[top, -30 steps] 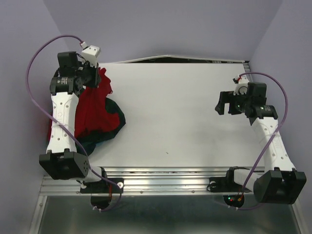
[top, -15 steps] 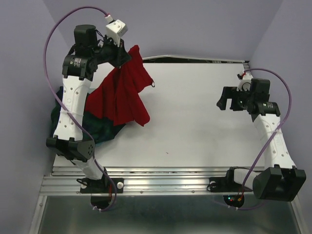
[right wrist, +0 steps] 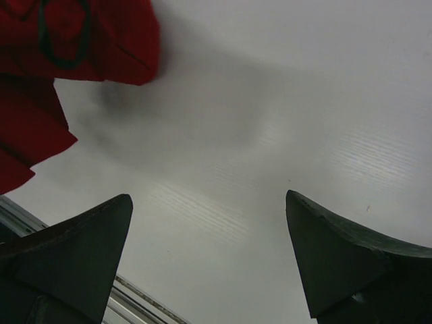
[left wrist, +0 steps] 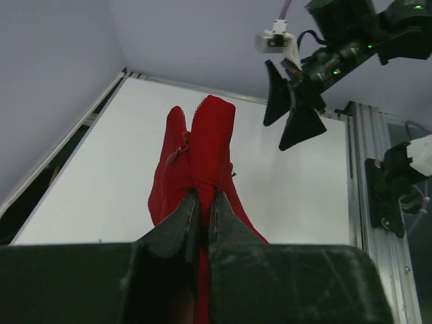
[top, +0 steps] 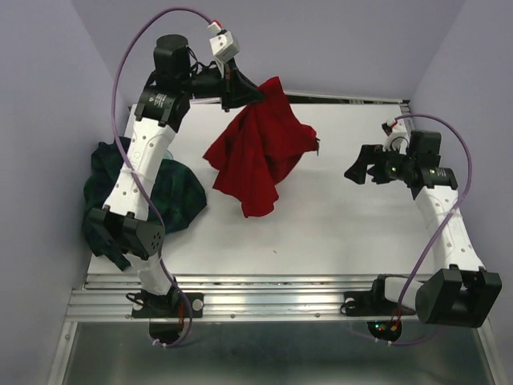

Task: Fold and stack the skirts
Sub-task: Move the skirt to the center of the board, then flatten the skirt out

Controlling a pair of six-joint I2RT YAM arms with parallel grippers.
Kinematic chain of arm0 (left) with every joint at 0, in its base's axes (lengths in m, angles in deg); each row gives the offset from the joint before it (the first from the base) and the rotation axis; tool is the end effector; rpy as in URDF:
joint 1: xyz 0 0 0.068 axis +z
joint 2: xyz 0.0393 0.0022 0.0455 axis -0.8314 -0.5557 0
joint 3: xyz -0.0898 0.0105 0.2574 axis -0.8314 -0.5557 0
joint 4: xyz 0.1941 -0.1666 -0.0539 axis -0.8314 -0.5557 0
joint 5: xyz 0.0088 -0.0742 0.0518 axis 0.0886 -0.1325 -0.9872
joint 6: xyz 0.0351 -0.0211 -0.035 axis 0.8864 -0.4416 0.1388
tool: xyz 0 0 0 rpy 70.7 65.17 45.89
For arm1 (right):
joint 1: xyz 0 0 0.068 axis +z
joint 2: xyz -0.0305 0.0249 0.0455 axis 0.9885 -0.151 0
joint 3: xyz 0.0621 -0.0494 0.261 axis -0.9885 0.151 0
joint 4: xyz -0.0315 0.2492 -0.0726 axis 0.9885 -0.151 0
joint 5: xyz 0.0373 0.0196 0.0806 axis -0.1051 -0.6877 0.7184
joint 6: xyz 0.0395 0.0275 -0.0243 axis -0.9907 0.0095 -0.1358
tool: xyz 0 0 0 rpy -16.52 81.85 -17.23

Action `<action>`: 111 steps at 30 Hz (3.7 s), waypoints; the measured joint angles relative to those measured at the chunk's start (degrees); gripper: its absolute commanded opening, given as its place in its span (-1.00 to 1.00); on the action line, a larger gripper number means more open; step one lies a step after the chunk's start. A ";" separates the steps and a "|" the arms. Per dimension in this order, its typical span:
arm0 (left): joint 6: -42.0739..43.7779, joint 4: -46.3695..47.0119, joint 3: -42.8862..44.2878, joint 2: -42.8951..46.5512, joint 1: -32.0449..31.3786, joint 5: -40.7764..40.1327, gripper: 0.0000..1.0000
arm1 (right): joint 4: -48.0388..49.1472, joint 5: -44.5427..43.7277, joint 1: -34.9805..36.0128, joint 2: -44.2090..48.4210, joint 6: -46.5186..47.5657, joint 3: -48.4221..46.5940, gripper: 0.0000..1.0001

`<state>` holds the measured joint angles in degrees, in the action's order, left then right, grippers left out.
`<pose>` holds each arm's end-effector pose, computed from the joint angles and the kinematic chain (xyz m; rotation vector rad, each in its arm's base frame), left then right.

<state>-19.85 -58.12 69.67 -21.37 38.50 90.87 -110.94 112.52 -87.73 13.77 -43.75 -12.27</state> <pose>0.3279 -0.1378 0.5217 1.1431 1.2072 -0.9656 0.2476 -0.0080 0.3307 -0.2211 2.1940 0.5870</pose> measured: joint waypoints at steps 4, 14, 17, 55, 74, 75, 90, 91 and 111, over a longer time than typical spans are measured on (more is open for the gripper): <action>-1.73 5.40 -2.73 -1.03 -1.62 5.90 -1.00 | 1.70 4.13 0.00 -1.29 -1.62 0.26 1.00; 31.63 -7.15 -30.03 2.71 -3.28 -4.74 -1.00 | 5.86 9.11 0.00 -7.23 -5.51 2.25 0.68; 40.44 -9.11 -41.18 3.13 -3.45 -11.87 -1.00 | 5.95 10.05 0.00 -9.33 -5.81 4.46 0.52; 45.62 -15.67 -44.04 14.47 -11.06 -30.47 0.61 | 17.29 9.55 19.65 -24.35 -13.44 11.02 0.05; 21.46 -9.90 -42.60 11.32 -12.81 -42.40 0.75 | 20.33 13.70 20.35 -23.28 -17.35 8.92 -0.99; 20.33 -9.88 -42.60 11.34 -12.90 -43.15 0.75 | 20.33 11.96 20.35 -21.16 -17.33 8.90 -0.99; 12.22 -6.47 -46.88 17.40 -26.01 -56.08 0.74 | 16.98 -16.28 25.53 -12.13 -11.45 6.86 -0.99; 11.98 -6.38 -47.60 17.25 -26.95 -57.20 0.74 | 16.90 -17.49 25.92 -12.13 -11.15 6.86 -0.99; 7.45 -3.91 -50.97 6.69 -29.24 -76.15 -0.81 | 15.50 -34.64 27.12 -11.41 -7.63 6.97 -0.99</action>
<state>-12.40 -62.03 18.70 -14.68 9.26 14.72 -95.44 77.88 -60.60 2.36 -51.37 -5.30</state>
